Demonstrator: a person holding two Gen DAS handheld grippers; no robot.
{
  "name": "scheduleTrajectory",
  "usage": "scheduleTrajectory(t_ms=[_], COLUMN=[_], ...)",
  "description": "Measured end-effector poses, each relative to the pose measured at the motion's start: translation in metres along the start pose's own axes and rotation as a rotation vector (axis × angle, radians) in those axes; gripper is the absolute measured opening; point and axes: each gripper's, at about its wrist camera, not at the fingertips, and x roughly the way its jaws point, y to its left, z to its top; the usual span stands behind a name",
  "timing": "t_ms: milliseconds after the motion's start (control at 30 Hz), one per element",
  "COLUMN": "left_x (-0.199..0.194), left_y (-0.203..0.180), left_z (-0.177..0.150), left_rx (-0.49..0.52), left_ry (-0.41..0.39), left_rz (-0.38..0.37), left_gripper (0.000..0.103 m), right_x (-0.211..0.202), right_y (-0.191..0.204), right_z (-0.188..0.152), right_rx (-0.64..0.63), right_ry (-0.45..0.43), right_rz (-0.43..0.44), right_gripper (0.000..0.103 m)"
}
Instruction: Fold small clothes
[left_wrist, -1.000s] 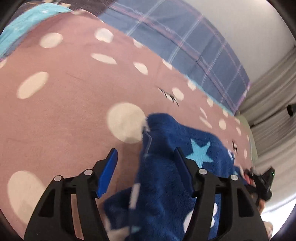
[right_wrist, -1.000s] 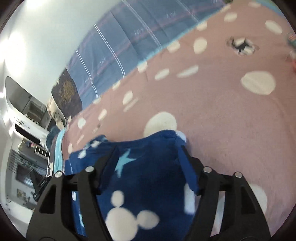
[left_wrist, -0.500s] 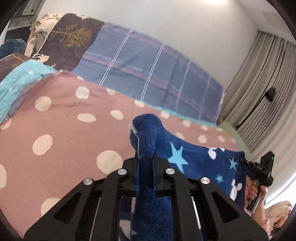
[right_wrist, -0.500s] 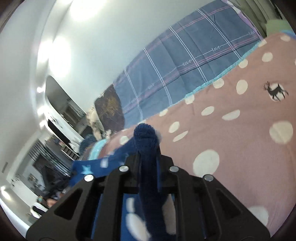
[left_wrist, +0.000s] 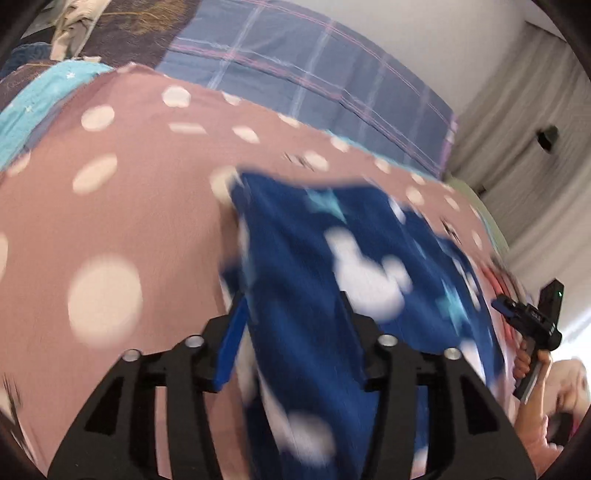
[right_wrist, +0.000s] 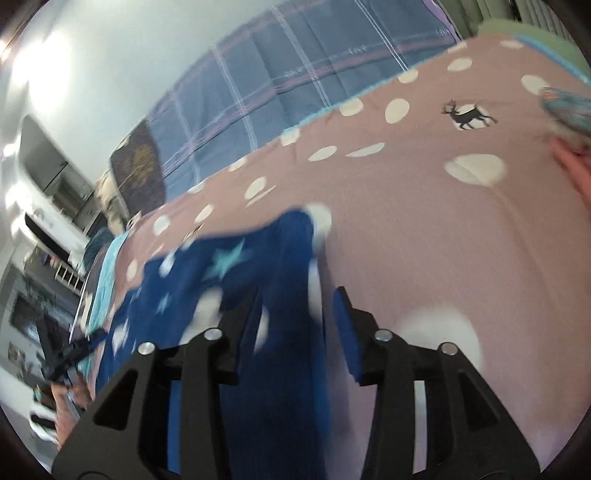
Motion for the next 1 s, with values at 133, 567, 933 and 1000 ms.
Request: scheduleTrajectory(t_ms=[133, 567, 933, 1000], left_x=[-0.004, -0.023, -0.051, -0.038], left_y=[-0.009, -0.002, -0.008, -0.007], left_z=[-0.053, -0.068, -0.126, -0.137], left_rx=[0.006, -0.013, -0.147, -0.241], left_ry=[0.042, 0.013, 0.083, 0.122], left_rz=[0.005, 0.111, 0.028, -0.109], left_gripper=[0.043, 0.041, 0.058, 0.058], right_x=[-0.038, -0.048, -0.077, -0.076], right_y=[0.001, -0.013, -0.033, -0.038], right_z=[-0.068, -0.135, -0.145, -0.151], right_rx=[-0.042, -0.01, 0.079, 0.129], right_ry=[0.034, 0.114, 0.093, 0.133], right_rz=[0.023, -0.058, 0.021, 0.066], right_gripper=[0.047, 0.016, 0.052, 0.058])
